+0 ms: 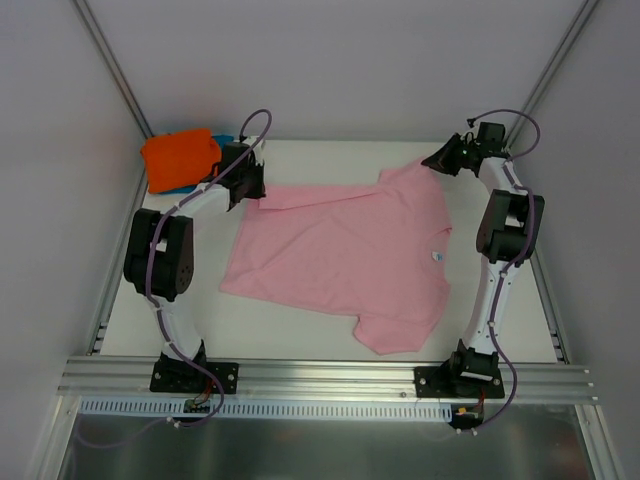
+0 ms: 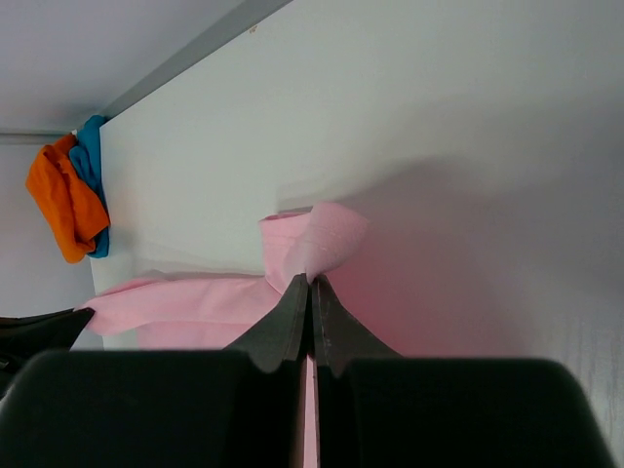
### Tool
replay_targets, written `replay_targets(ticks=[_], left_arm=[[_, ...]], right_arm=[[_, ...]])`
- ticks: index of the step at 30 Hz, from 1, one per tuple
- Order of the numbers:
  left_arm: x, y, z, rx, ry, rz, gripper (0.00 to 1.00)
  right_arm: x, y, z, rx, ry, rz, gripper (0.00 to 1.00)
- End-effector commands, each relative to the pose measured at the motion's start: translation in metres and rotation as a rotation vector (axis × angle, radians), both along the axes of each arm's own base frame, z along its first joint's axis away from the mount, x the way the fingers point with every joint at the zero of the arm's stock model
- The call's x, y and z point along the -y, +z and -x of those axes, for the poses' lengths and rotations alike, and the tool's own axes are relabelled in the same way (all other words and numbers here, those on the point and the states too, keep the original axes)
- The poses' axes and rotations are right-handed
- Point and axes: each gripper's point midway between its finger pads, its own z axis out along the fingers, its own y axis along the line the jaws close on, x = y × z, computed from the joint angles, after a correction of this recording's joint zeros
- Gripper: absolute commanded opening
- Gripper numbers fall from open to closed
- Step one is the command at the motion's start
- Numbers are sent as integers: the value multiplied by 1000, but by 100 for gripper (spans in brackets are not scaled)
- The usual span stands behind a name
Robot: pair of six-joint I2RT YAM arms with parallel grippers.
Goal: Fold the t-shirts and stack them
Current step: Grap the side of the flattened tshirt furthest away from the robot with both arms
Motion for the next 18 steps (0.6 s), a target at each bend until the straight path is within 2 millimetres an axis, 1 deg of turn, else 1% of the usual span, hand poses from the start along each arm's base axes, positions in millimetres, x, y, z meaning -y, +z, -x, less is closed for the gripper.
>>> replay_targets(ticks=[1, 5, 6, 8, 10, 11, 12, 13, 15, 16, 17, 18], left_arm=[[2, 42, -8, 116, 5, 8, 9], [6, 50, -7, 121, -2, 29, 11], [6, 54, -7, 129, -1, 35, 16], [6, 57, -7, 132, 0, 37, 23], [5, 60, -8, 136, 4, 31, 25], [5, 59, -8, 136, 4, 27, 29], [4, 60, -8, 135, 2, 25, 35], [5, 60, -8, 132, -1, 24, 37], [7, 58, -7, 134, -10, 31, 35], [8, 58, -7, 134, -15, 35, 27], [8, 59, -8, 145, -14, 40, 22], [7, 56, -7, 144, -8, 39, 15]], right_arm=[[-2, 45, -4, 108, 16, 15, 1], [-2, 41, -3, 100, 16, 12, 0], [-3, 41, -3, 100, 18, 11, 0], [-2, 40, -3, 99, 17, 13, 0], [-3, 40, -3, 97, 18, 10, 1], [-3, 39, -3, 97, 18, 10, 1], [-3, 40, -3, 95, 17, 7, 1], [-3, 40, -3, 99, 18, 9, 1], [-3, 39, -3, 95, 17, 7, 1], [-3, 39, -3, 95, 17, 6, 1], [-3, 40, -3, 97, 17, 8, 1], [-3, 40, -3, 97, 19, 9, 1]])
